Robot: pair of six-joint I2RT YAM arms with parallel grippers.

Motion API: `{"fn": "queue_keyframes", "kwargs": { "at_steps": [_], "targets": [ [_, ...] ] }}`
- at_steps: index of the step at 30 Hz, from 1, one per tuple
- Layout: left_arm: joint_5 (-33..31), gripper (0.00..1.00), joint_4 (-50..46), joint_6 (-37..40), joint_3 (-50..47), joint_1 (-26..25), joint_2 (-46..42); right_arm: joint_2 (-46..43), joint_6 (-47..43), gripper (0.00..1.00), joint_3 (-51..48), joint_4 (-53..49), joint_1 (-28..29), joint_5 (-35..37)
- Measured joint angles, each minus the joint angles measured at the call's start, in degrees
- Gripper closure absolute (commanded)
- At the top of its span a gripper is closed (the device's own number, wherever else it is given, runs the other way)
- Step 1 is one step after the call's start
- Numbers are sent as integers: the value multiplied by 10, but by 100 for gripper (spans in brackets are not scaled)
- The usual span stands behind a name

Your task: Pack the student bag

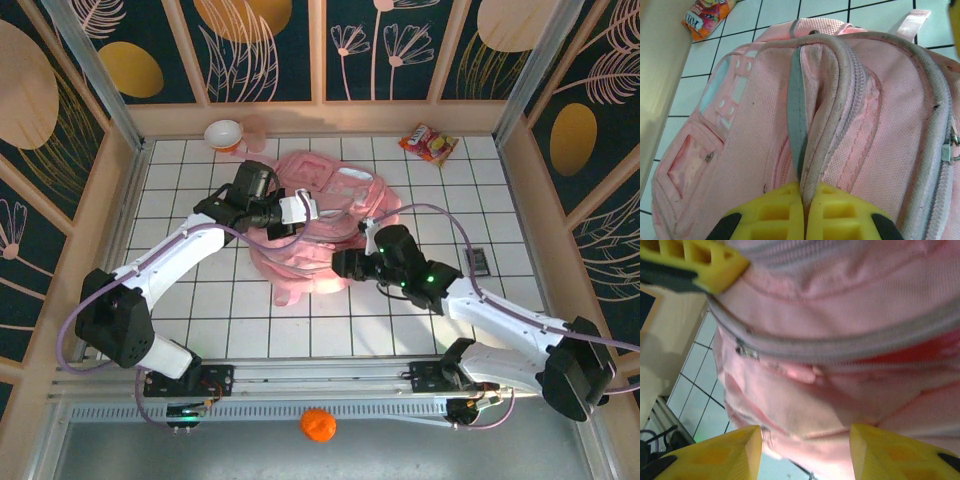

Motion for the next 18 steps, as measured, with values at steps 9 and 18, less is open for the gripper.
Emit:
{"fn": "queue_keyframes", "kwargs": {
  "at_steps": [9,18],
  "targets": [
    [19,100,2,-19,1,3,1,71,-46,53,41,39,-9,-29],
    [15,100,11,-29,2,4,5,88,-67,95,55,17,-10,-34]
  ]
}}
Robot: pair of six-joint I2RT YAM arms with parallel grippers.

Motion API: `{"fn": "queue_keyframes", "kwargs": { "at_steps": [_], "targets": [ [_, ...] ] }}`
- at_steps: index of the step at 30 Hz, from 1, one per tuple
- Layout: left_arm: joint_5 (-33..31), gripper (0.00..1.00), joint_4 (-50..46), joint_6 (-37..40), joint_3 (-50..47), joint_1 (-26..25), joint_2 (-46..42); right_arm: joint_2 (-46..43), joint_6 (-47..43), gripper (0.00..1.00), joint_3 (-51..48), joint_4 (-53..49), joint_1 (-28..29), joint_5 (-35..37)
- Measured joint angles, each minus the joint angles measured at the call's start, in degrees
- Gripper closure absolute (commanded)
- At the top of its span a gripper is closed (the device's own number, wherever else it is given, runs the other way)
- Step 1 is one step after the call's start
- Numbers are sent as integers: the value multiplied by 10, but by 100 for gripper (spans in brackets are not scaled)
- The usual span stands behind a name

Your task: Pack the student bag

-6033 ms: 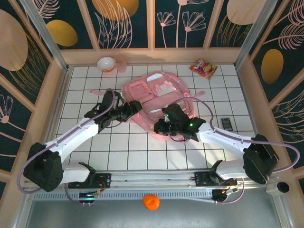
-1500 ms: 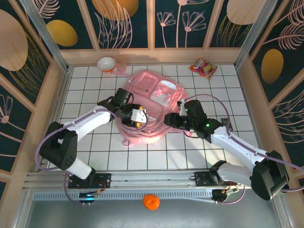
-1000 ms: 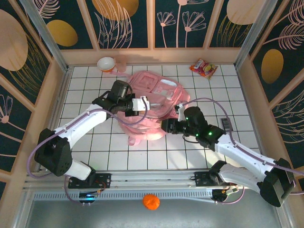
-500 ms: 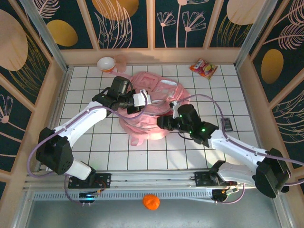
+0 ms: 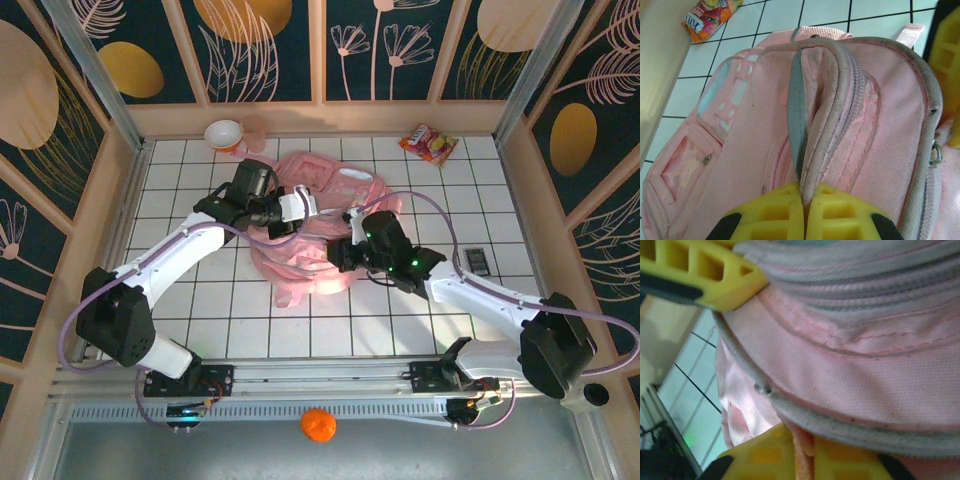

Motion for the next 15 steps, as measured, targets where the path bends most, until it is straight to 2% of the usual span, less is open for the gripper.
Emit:
{"fn": "queue_keyframes", "kwargs": {
  "at_steps": [4,6,10,13,15],
  "targets": [
    [-11,100,5,-2,3,-1,4,-8,-2,96,15,-25,2,7],
    [-18,100,7,-2,6,-2,4,-12,-2,90,23,-38,2,10],
    [-16,100,9,-2,8,-2,4,-11,0,88,32,-49,1,4],
    [-5,100,9,-5,8,-1,4,-6,2,77,34,-49,1,-5],
    [-1,100,9,-7,8,-1,5,1,7,75,39,-49,-1,-11]
  ]
}}
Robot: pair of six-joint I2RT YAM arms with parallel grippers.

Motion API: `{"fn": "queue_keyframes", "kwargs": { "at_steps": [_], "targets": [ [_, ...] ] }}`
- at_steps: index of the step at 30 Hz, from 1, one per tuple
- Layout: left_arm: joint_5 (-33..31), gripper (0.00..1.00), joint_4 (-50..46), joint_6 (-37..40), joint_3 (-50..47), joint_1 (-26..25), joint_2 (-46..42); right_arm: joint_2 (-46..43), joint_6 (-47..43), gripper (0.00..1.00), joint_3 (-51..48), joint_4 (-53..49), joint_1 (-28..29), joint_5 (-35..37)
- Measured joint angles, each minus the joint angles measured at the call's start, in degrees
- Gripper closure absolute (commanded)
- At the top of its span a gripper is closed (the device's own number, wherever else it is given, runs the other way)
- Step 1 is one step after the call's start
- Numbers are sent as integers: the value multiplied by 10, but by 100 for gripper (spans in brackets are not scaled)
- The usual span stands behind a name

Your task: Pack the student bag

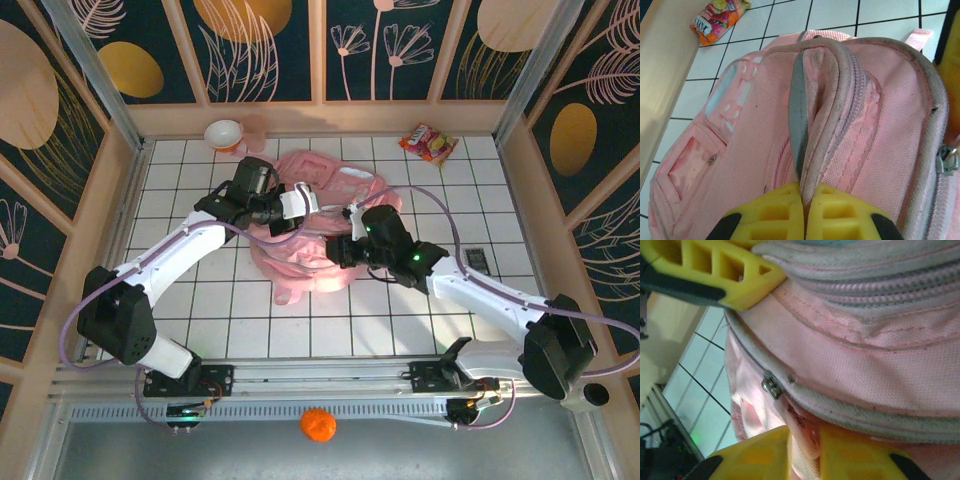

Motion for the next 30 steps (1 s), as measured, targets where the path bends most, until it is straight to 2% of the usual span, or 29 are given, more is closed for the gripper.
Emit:
{"fn": "queue_keyframes", "kwargs": {
  "at_steps": [3,6,8,10,14,19,21,24,27,30],
  "targets": [
    [2,100,0,-2,0,0,0,9,5,76,15,-5,0,-1],
    [2,100,0,-4,0,0,0,14,7,88,30,-23,0,-1],
    [2,100,0,-5,0,0,0,15,8,91,39,-32,2,0],
    [2,100,0,-6,0,1,0,16,8,91,51,-46,5,5],
    [3,100,3,-11,0,0,1,19,8,84,72,-70,11,17],
    [9,100,2,-19,-3,-1,7,19,19,96,81,-71,11,30],
    [11,100,2,-21,-3,-1,10,19,22,96,81,-72,11,32],
    [12,100,2,-24,-3,-1,12,25,24,85,82,-76,11,39],
    [13,100,2,-28,-3,-1,13,37,26,66,88,-86,16,39],
    [13,100,4,-41,-3,-1,16,41,41,61,94,-92,33,51]
  ]
}}
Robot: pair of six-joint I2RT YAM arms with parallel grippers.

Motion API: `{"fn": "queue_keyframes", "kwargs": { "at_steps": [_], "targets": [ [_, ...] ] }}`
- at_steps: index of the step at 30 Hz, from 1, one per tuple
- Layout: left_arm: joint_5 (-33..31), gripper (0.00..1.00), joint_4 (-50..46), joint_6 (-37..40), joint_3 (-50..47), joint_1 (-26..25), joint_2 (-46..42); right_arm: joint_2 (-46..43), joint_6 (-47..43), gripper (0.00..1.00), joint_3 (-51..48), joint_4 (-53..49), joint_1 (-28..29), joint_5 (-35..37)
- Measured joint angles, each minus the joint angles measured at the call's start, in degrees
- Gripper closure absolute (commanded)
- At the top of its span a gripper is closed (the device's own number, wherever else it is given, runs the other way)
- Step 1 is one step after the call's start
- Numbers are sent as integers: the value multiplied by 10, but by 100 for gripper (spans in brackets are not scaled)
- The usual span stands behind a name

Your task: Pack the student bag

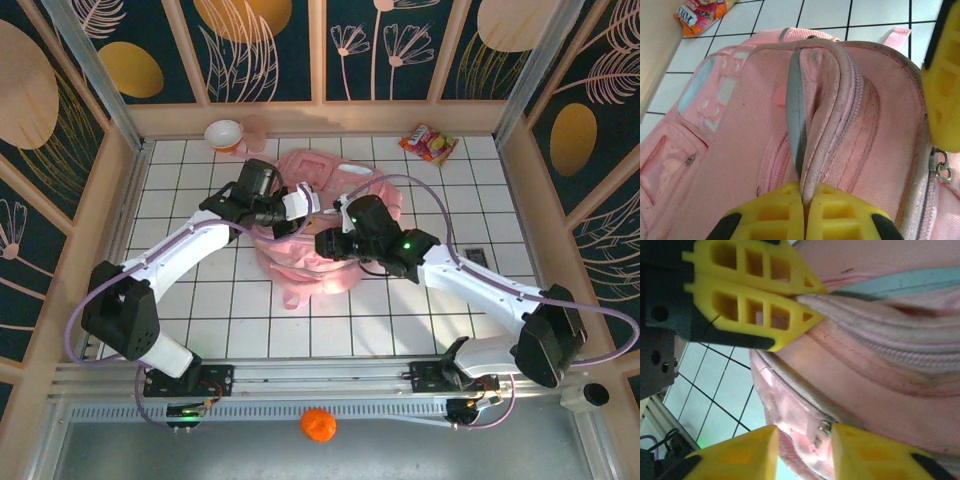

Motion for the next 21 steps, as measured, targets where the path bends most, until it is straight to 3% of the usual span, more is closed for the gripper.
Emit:
{"fn": "queue_keyframes", "kwargs": {
  "at_steps": [15,19,21],
  "targets": [
    [29,100,49,-90,-15,0,0,30,93,61,7,-43,59,172],
    [29,100,57,-96,-15,0,0,55,114,80,42,-80,64,225],
    [30,100,60,-99,-15,0,0,61,127,84,53,-101,66,247]
  ]
}}
